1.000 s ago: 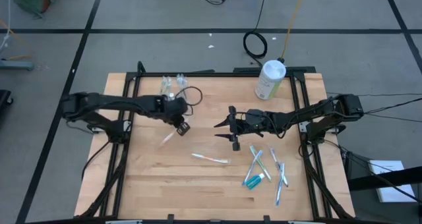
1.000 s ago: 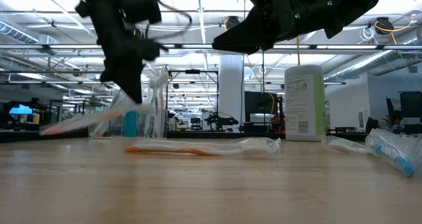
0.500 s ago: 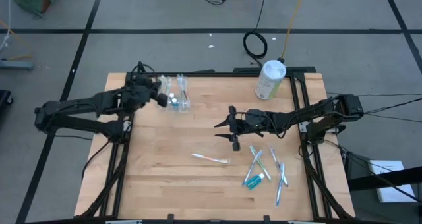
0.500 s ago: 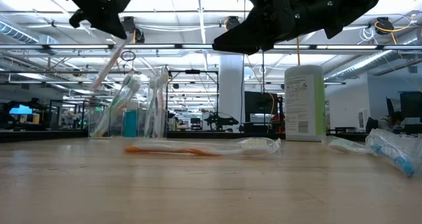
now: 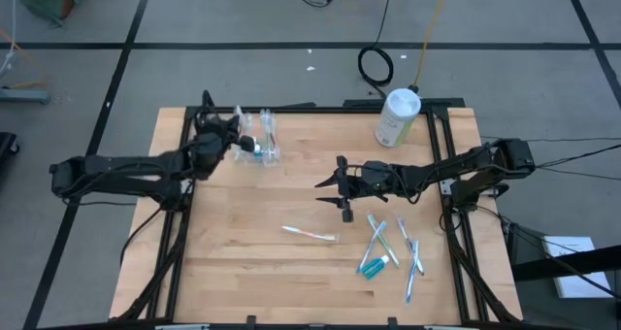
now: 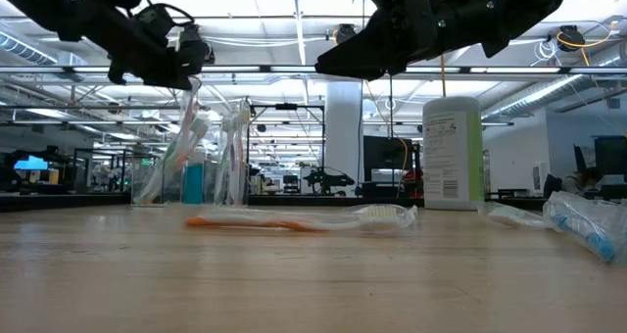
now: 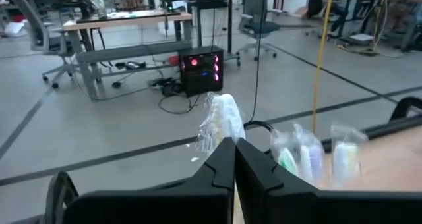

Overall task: Pick & Place toothbrushing station
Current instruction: Put the orange toothbrush into the transparent organizer

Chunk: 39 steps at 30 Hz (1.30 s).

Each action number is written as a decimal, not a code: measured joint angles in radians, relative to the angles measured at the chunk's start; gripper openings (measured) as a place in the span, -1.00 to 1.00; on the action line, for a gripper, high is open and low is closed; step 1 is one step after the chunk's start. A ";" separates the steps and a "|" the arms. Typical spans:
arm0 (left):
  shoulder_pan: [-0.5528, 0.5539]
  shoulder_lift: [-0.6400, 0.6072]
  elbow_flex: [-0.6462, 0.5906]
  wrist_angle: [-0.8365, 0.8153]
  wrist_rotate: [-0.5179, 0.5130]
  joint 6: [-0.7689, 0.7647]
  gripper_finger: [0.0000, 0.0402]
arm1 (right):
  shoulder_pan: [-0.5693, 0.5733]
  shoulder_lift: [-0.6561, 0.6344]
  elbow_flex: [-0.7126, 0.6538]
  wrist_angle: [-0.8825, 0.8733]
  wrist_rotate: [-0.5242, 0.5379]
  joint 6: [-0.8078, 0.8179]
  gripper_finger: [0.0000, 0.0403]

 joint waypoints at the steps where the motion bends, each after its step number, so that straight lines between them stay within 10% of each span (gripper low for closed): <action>1: -0.006 -0.004 -0.007 0.011 0.001 0.012 -0.98 | 0.000 0.000 0.000 0.000 0.000 -0.003 -0.23; 12: -0.089 -0.119 0.026 0.100 -0.101 0.306 -0.99 | 0.000 0.000 0.000 0.000 0.000 -0.023 -0.23; 21: -0.082 -0.079 0.025 -0.277 -0.192 0.001 -0.97 | 0.000 0.000 0.000 -0.003 0.000 -0.023 -0.23; 39: -0.101 -0.058 0.025 -0.045 -0.156 0.126 -0.98 | 0.000 0.000 0.000 0.000 0.000 -0.023 -0.23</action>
